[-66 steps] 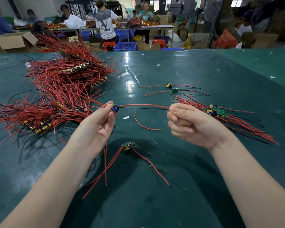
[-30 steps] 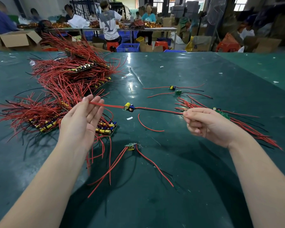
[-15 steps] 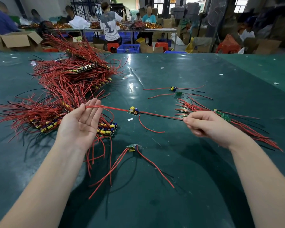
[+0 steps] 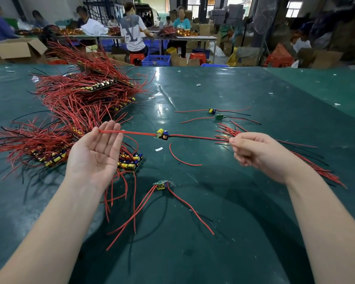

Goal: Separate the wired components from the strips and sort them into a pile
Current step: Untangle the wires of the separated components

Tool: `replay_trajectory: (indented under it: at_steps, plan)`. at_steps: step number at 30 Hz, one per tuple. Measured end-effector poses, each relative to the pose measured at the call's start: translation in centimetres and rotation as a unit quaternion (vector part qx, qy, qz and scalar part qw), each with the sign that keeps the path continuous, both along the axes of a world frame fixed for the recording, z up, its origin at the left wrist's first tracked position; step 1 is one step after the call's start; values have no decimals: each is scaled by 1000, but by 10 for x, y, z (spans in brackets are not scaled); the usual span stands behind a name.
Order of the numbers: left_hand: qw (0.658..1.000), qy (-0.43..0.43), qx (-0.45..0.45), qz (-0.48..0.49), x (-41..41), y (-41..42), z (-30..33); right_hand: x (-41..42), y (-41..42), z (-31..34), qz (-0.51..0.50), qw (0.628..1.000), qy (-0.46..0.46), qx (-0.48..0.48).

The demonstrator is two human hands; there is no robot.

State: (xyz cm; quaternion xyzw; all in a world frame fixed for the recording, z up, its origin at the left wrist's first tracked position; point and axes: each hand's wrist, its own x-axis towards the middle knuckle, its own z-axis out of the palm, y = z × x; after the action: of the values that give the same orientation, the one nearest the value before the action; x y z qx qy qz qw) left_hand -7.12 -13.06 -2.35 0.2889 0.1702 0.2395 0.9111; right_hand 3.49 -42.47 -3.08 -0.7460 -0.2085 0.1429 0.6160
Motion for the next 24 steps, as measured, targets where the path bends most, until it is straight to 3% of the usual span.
replay_trajectory:
  at_steps: [3,10,14,17,24]
  plan:
    - [1000,-4,5,-4,1,0,0,0,-2,2,6,1000,13,13]
    - [1000,-9,6,-1,3,-4,5,-7,2,3,76,973,-15,-216]
    - [1000,-15,9,-14,4,-10,7,-15,5,11,70,953,-27,-294]
    - [999,-18,8,-32,6,-15,7,-23,19,17,81,964,-45,-248]
    - [998,-18,3,-64,9,-26,3,-44,56,4,212,974,81,-8]
